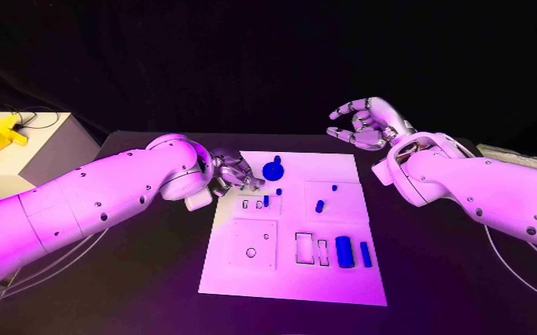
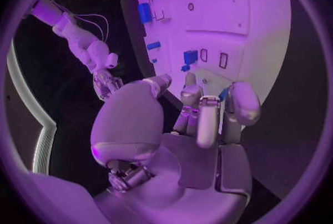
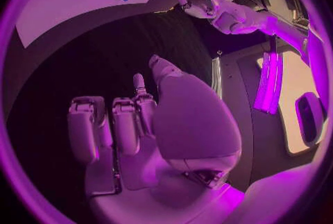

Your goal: Assemble the parts on the task board

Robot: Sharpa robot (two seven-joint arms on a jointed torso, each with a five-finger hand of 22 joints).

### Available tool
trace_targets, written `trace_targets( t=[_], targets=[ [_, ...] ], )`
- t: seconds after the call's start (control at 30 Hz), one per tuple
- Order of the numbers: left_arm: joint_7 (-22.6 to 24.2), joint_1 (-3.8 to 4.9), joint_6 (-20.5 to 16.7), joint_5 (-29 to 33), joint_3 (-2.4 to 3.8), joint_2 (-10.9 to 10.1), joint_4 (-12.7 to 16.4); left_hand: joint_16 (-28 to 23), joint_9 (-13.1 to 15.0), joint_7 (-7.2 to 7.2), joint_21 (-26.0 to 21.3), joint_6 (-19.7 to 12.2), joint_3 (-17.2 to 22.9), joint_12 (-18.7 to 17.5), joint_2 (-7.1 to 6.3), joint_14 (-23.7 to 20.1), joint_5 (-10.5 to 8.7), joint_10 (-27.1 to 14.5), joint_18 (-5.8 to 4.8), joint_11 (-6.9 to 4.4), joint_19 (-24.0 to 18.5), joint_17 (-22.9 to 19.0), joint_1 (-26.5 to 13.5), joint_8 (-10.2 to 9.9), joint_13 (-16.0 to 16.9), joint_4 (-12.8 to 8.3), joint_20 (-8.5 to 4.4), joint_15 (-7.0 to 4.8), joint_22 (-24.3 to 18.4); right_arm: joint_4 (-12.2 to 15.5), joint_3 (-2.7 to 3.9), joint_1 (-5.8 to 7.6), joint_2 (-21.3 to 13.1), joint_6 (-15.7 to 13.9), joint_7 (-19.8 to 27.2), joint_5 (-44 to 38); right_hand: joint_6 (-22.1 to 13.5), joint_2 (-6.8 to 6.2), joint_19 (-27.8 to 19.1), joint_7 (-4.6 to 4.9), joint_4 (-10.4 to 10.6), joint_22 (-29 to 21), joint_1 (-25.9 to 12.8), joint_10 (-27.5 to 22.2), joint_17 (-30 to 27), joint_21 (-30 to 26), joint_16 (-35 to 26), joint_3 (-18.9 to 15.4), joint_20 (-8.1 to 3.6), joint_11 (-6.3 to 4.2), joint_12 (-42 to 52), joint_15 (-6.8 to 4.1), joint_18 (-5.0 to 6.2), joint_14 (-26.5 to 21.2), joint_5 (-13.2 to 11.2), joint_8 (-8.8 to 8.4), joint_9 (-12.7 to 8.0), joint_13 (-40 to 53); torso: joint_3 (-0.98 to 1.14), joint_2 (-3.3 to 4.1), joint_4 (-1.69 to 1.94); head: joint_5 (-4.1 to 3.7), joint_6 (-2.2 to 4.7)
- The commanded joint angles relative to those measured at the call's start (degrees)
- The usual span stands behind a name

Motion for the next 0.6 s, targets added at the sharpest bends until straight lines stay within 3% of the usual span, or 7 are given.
trace_targets(
  t=[0.03,0.23,0.5,0.6],
  targets=[
    [-2.3,0.63,4.8,-3.9,-0.50,1.0,-0.9,0.3,0.8,-0.39,0.2,-0.1,-0.7,0.1,0.08,4.2,-0.10,0.2,-0.54,-0.24,0.1,10.5,-0.9,0.8,0.1,0.1,-0.54,-0.53,0.1,-0.3,0.02,0.06,0.0,1.1,0.2,0.5,0.3,-0.34,4.3,-0.06,0.1,11.8,0.2,-0.1,12.3,-0.2,-0.2,0.4,0.12,-0.24,0.0,0.10,0.25,5.4,0.4,0.24,0.0,7.9,0.01,0.31,0.11,-0.21,-0.10],
    [-2.6,1.79,6.3,-5.1,-1.91,3.5,-3.5,0.1,2.5,-0.49,0.3,-1.1,-2.6,-0.3,0.57,4.0,-0.14,-0.4,-0.62,-0.31,0.2,10.2,-4.0,1.7,-0.5,0.2,-0.74,-0.62,0.5,-0.9,0.01,0.07,0.1,1.3,-0.7,0.2,0.0,-0.63,4.2,-0.01,0.3,11.6,-0.2,-0.4,12.1,-0.5,-0.3,0.4,0.12,-0.20,-0.2,0.13,0.33,5.4,0.6,0.09,-0.1,7.7,-0.10,0.62,0.20,-0.38,-0.19],
    [-2.8,2.37,6.6,-5.8,-2.57,5.6,-5.1,0.0,3.2,-0.58,0.3,-1.4,-4.0,-0.3,0.80,4.0,-0.16,-0.4,-0.63,-0.38,0.2,10.3,-5.7,2.1,-0.4,0.2,-0.80,-0.68,0.5,-1.3,0.00,0.08,0.4,1.4,-1.2,0.0,-0.1,-0.69,4.1,0.01,0.3,11.5,-0.3,-0.4,12.1,-0.6,-0.3,0.4,0.13,-0.18,-0.2,0.14,0.35,5.4,0.6,0.02,-0.1,7.7,-0.12,0.89,0.20,-0.28,-0.11],
    [-2.8,2.60,7.3,-6.5,-3.15,6.5,-6.2,0.0,3.2,-0.59,0.3,-1.4,-4.0,-0.4,0.83,4.0,-0.14,-0.6,-0.63,-0.38,0.2,10.2,-5.7,2.1,-0.7,0.2,-0.80,-0.68,0.5,-1.4,0.00,0.08,0.5,1.6,-1.4,-0.1,-0.2,-0.72,4.1,0.03,0.4,11.5,-0.3,-0.4,12.0,-0.6,-0.3,0.4,0.13,-0.17,-0.3,0.15,0.34,5.3,0.7,-0.02,-0.1,7.6,-0.11,1.01,0.22,-0.15,-0.17]
  ],
)
